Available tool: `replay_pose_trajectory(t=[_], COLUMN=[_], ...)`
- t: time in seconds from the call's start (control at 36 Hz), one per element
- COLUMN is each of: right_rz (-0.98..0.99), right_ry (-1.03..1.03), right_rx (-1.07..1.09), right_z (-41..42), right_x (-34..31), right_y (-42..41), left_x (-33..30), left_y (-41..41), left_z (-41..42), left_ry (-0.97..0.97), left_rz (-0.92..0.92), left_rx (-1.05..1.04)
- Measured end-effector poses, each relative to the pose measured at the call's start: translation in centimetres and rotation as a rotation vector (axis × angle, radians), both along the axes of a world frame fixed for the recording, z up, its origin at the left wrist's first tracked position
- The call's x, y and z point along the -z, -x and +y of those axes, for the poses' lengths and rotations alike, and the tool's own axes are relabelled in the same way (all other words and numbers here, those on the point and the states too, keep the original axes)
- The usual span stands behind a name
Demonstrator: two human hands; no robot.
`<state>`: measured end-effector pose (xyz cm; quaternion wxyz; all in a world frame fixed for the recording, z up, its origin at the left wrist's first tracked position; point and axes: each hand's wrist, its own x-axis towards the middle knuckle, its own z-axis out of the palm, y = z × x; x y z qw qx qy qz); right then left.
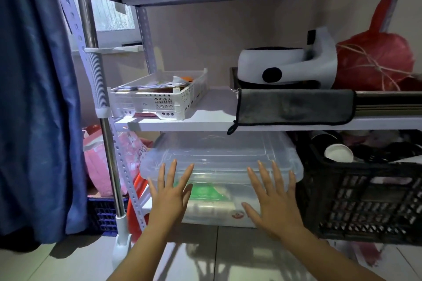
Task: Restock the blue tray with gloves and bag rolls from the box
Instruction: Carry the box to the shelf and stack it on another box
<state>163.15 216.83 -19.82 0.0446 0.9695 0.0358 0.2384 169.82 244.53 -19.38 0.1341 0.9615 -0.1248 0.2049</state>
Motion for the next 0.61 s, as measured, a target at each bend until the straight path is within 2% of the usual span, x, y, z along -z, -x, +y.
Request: replay_pose_trajectory(t=[0.14, 0.28, 0.42, 0.56, 0.61], right_rz=[-0.037, -0.058, 0.049, 0.057, 0.064], right_ry=[-0.028, -0.047, -0.083, -0.075, -0.065], right_rx=[0.013, -0.012, 0.028, 0.012, 0.01], right_z=[-0.7, -1.5, -2.4, -2.8, -3.1], right_x=[0.4, 0.4, -0.3, -0.1, 0.0], right_y=[-2.8, -4.1, -5.4, -6.2, -6.5], left_x=[0.7, 0.9, -0.4, 0.0, -0.3], left_y=[-2.3, -3.9, -5.8, -7.1, -6.9], left_z=[-1.5, -2.0, -2.9, -2.6, -2.7], left_ry=[0.074, 0.056, -0.018, -0.209, -0.213], left_rz=[-0.071, -0.12, -0.043, 0.001, 0.01], left_rx=[0.006, 0.007, -0.006, -0.024, -0.019])
